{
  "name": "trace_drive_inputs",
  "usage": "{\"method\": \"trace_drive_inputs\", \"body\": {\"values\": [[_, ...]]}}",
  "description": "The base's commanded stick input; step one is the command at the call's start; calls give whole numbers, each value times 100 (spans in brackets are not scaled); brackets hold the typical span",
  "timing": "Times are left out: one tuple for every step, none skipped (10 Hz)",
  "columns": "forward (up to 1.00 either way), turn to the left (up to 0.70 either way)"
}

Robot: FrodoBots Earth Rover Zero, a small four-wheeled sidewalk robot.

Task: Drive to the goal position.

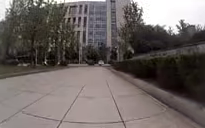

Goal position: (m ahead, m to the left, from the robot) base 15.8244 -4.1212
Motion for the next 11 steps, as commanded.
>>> {"method": "trace_drive_inputs", "body": {"values": [[45,8],[45,0],[45,0],[45,0],[45,0],[45,0],[45,2],[45,11],[45,18],[45,3],[45,0]]}}
